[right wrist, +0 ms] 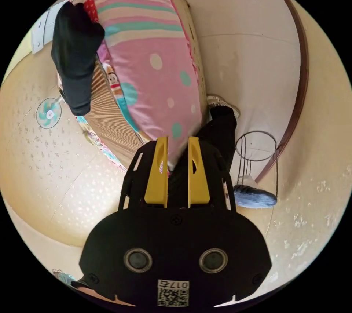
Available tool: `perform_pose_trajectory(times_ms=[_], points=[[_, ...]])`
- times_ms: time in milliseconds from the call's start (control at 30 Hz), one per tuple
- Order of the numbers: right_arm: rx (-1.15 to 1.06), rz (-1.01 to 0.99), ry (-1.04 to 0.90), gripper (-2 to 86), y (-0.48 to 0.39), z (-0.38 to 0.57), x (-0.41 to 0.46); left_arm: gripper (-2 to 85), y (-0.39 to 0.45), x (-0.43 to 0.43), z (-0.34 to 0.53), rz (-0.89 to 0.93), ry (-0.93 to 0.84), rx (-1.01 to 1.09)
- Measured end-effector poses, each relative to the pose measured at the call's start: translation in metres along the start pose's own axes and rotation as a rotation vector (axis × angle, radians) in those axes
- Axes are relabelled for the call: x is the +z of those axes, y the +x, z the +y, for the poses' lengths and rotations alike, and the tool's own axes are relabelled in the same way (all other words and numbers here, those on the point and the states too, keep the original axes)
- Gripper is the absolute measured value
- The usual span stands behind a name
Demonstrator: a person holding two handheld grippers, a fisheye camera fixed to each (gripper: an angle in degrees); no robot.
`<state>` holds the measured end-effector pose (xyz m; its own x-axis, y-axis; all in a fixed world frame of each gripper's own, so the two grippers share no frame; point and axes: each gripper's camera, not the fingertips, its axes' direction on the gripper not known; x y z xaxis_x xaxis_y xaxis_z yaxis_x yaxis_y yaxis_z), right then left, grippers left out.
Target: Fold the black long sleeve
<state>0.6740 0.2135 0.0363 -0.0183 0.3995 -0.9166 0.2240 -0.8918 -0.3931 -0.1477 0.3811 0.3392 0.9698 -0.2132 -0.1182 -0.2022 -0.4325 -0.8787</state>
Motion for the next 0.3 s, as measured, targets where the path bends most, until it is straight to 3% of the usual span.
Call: perform_pose_trajectory(times_ms=[67, 300], points=[[0.067, -0.088, 0.018, 9.2, 0.010, 0.019, 0.010, 4.4, 0.001, -0.002, 0.014, -0.012, 0.050, -0.029], [0.021, -0.903, 0.356, 16.2, -0.063, 0.017, 0.008, 4.5, -0.031, 0.028, 0.099, 0.254, 0.318, -0.272]])
